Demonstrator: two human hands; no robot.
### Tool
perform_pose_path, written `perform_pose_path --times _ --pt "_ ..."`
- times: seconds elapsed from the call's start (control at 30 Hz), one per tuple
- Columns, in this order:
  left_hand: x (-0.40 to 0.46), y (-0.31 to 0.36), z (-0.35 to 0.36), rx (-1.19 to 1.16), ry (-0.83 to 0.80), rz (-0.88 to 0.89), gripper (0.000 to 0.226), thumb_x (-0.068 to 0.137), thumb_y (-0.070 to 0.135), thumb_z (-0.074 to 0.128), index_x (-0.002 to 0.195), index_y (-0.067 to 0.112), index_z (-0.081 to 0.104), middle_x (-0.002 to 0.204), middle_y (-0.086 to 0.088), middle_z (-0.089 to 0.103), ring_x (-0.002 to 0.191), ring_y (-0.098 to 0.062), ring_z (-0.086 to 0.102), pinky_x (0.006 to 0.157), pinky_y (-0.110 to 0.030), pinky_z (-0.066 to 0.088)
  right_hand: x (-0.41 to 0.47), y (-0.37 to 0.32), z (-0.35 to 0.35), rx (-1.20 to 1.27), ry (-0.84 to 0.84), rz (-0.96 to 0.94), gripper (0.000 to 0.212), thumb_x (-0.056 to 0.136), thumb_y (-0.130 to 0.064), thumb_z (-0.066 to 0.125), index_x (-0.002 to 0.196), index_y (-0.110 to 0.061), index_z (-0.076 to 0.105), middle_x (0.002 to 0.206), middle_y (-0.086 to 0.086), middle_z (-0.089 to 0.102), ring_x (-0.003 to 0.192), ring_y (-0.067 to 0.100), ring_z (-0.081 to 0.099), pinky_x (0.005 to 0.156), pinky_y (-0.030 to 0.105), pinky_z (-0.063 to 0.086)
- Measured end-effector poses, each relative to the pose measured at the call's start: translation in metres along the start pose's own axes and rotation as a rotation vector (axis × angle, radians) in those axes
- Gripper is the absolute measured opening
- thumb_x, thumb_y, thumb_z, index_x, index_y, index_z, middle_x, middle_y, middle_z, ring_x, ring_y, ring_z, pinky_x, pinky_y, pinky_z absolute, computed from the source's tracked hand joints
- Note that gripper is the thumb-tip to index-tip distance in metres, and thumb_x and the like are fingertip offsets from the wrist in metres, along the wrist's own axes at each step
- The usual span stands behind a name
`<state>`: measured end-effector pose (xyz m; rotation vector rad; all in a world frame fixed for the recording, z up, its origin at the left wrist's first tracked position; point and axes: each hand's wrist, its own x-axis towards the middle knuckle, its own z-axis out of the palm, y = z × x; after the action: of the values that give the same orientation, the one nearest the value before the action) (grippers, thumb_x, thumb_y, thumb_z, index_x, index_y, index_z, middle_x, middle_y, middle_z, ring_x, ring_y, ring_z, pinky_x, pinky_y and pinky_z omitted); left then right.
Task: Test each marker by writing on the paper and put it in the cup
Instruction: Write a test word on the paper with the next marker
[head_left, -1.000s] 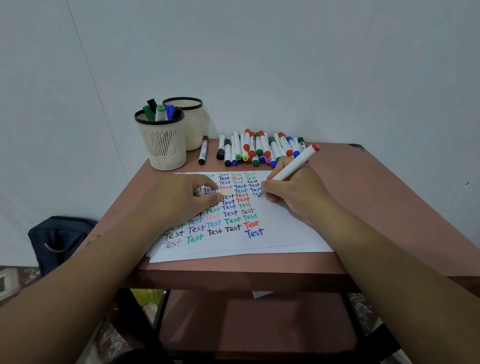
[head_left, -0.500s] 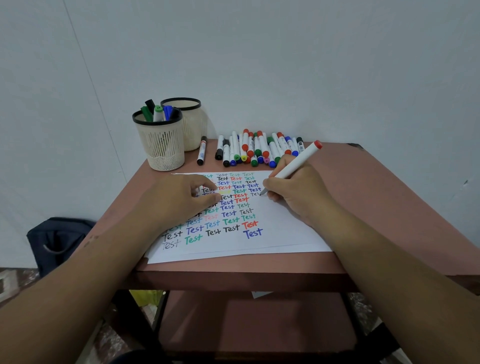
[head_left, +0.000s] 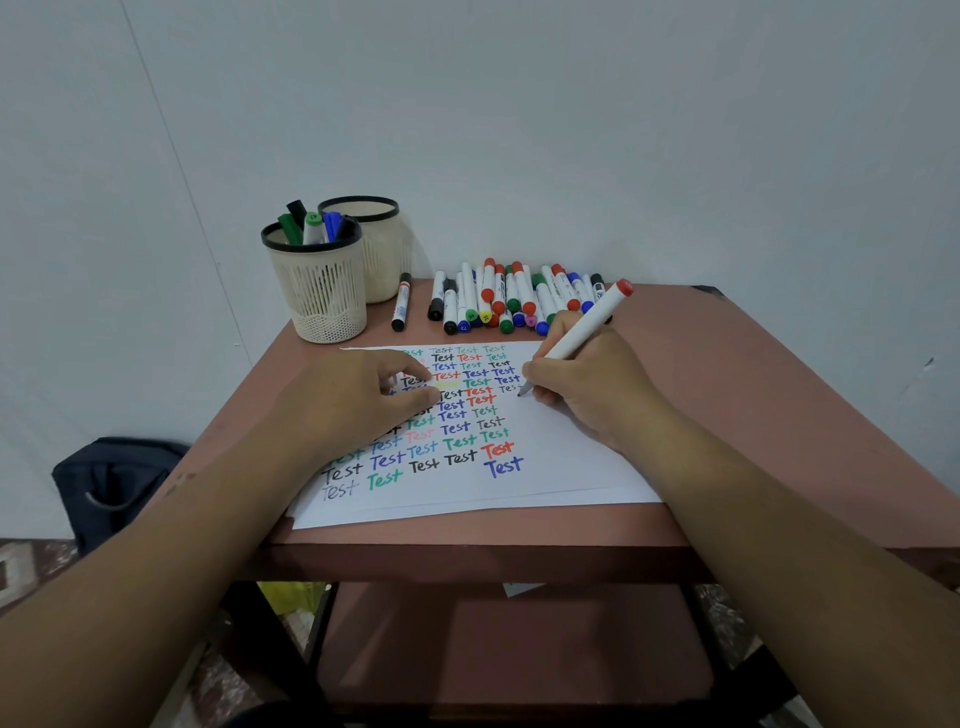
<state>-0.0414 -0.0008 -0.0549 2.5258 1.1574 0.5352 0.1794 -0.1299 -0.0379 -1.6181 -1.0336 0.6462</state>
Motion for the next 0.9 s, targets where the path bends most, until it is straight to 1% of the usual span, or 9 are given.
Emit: perform_pose_path --times 0.07,0.13,0.27,0.43,0.57,0.67,0.73,0.83,0.9 --pt "-0.0004 0.0006 -0.0004 0.007 0.006 0.001 0.04 0.083 0.073 0.058 0.114 0.05 0.066 0.073 0.012 0.056 0.067 -0.007 0.053 0.061 -0.027 0.038 -0.0006 -0.0007 0.0002 0.009 -0.005 0.002 0.026 0.085 0.001 0.074 0.073 -0.016 0.059 0.078 0.015 0.063 0.072 0.025 0.065 0.067 0.033 0.058" --pt "-0.0007 0.0011 -0.0008 0.011 0.005 0.001 0.04 0.083 0.073 0.057 0.115 0.05 0.066 0.075 0.012 0.058 0.069 -0.007 0.054 0.062 -0.027 0.042 -0.0008 -0.0012 0.0003 0.026 0.001 0.003 0.026 0.085 0.002 0.075 0.074 -0.016 0.059 0.075 0.014 0.064 0.07 0.024 0.066 0.068 0.035 0.059" --pt "-0.001 0.001 -0.0016 0.021 -0.009 -0.007 0.042 0.083 0.075 0.056 0.116 0.051 0.065 0.084 0.014 0.062 0.078 -0.005 0.058 0.074 -0.03 0.053 0.0001 -0.0008 0.0 0.024 0.059 -0.011 0.025 0.084 0.003 0.072 0.074 -0.015 0.058 0.068 0.009 0.061 0.066 0.021 0.065 0.069 0.037 0.06" --pt "-0.001 0.0024 -0.0023 0.02 -0.014 -0.016 0.041 0.082 0.076 0.055 0.115 0.053 0.064 0.087 0.017 0.062 0.081 -0.004 0.059 0.079 -0.033 0.055 -0.0011 -0.0024 0.0006 -0.002 0.061 -0.013 0.026 0.086 0.002 0.072 0.075 -0.016 0.057 0.074 0.009 0.06 0.07 0.022 0.064 0.067 0.033 0.059" --pt "-0.0017 0.0025 -0.0021 0.013 -0.012 -0.01 0.041 0.083 0.075 0.056 0.116 0.051 0.065 0.087 0.014 0.064 0.081 -0.006 0.06 0.08 -0.038 0.056 -0.0011 -0.0028 0.0007 -0.01 0.051 -0.002 0.024 0.086 0.001 0.073 0.076 -0.016 0.058 0.076 0.01 0.06 0.072 0.022 0.064 0.068 0.035 0.062" --pt "-0.002 0.0025 -0.0022 0.004 -0.018 -0.01 0.041 0.082 0.075 0.055 0.115 0.051 0.064 0.088 0.014 0.064 0.082 -0.006 0.06 0.081 -0.039 0.056 -0.0012 -0.0035 0.0006 0.003 0.036 0.013 0.026 0.086 0.002 0.072 0.075 -0.016 0.056 0.076 0.009 0.058 0.072 0.021 0.061 0.066 0.03 0.056" --pt "-0.002 0.0024 -0.0016 0.002 -0.012 -0.008 0.041 0.083 0.074 0.056 0.114 0.051 0.065 0.084 0.013 0.063 0.078 -0.006 0.06 0.076 -0.036 0.055 -0.0011 -0.0036 0.0005 0.001 0.036 0.014 0.027 0.085 0.003 0.072 0.074 -0.016 0.056 0.073 0.008 0.057 0.07 0.021 0.06 0.064 0.029 0.055" --pt "-0.0032 0.002 -0.0006 -0.014 0.015 0.005 0.039 0.083 0.072 0.058 0.112 0.048 0.067 0.072 0.012 0.057 0.067 -0.006 0.054 0.062 -0.028 0.042 0.0 -0.0023 -0.0001 0.035 0.051 0.009 0.031 0.083 0.005 0.071 0.069 -0.017 0.055 0.063 0.004 0.056 0.063 0.021 0.059 0.061 0.032 0.054" --pt "-0.0037 0.0027 -0.0008 -0.013 0.011 0.005 0.039 0.083 0.072 0.058 0.112 0.049 0.067 0.072 0.011 0.057 0.066 -0.007 0.053 0.061 -0.027 0.04 0.0007 -0.0013 -0.0004 0.053 0.053 0.013 0.032 0.082 0.005 0.072 0.068 -0.017 0.055 0.063 0.006 0.057 0.062 0.02 0.059 0.062 0.033 0.053"
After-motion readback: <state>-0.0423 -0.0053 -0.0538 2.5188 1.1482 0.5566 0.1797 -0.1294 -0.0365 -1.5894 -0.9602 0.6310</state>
